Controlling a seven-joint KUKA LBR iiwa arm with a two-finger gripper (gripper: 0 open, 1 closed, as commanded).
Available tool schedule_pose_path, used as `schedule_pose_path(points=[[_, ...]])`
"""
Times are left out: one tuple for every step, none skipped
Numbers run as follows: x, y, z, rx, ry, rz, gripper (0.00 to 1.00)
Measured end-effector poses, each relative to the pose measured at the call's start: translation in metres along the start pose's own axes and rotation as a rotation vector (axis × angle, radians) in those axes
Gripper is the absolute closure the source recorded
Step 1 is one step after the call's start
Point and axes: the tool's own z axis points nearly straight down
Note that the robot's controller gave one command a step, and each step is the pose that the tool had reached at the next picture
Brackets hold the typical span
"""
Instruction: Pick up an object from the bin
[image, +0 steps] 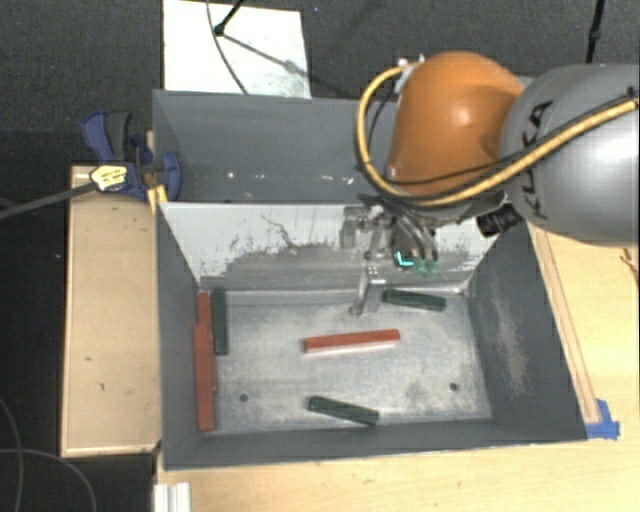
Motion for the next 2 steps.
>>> schedule_pose_path(points=[[0.01, -0.045, 0.176, 0.001, 0.001, -0.066, 0.0], [0.017, -0.042, 0.14, -0.001, -0.011, -0.057, 0.0]])
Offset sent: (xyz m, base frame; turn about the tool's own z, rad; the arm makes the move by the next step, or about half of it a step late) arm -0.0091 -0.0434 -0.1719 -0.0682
